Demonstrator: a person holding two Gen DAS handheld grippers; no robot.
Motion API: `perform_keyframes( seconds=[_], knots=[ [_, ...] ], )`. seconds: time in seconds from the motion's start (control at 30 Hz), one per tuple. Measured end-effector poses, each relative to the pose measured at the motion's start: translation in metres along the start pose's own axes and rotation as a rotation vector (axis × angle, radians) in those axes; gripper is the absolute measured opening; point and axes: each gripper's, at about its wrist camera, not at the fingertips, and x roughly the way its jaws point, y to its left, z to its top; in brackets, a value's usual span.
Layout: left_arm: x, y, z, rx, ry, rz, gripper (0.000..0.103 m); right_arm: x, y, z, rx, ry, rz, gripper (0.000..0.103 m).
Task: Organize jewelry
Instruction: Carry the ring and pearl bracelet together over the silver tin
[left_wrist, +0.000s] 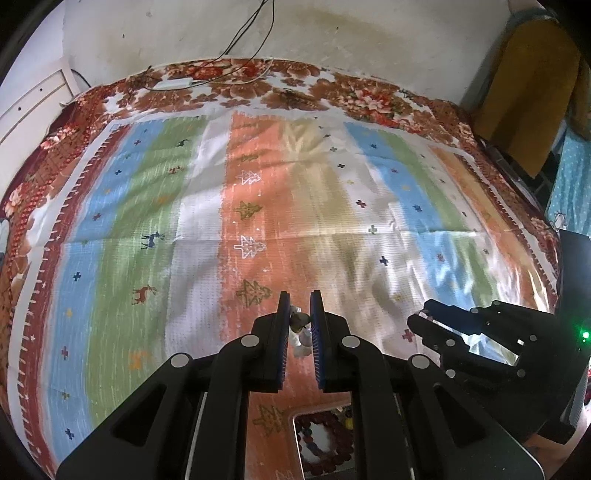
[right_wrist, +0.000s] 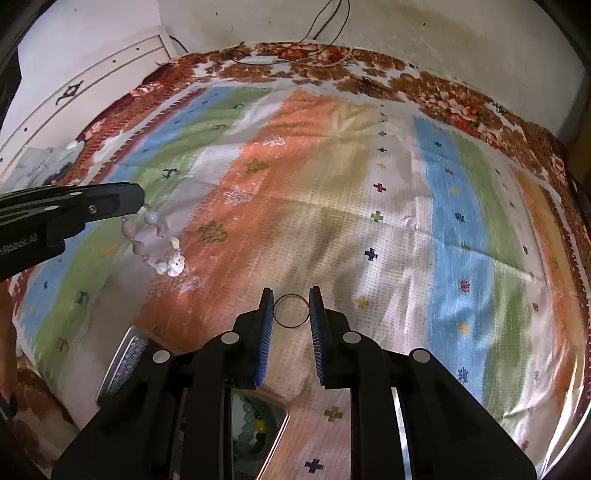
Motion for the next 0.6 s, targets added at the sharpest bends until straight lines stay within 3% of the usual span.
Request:
perform_keyframes(
  seconds=[0.6],
  knots=[
    [-0.04,-0.018,-0.032,0.014,-0.058,-0.051,0.01,-0.036,0.012,-0.023,-0.015,-0.053,0.034,0.02]
  ],
)
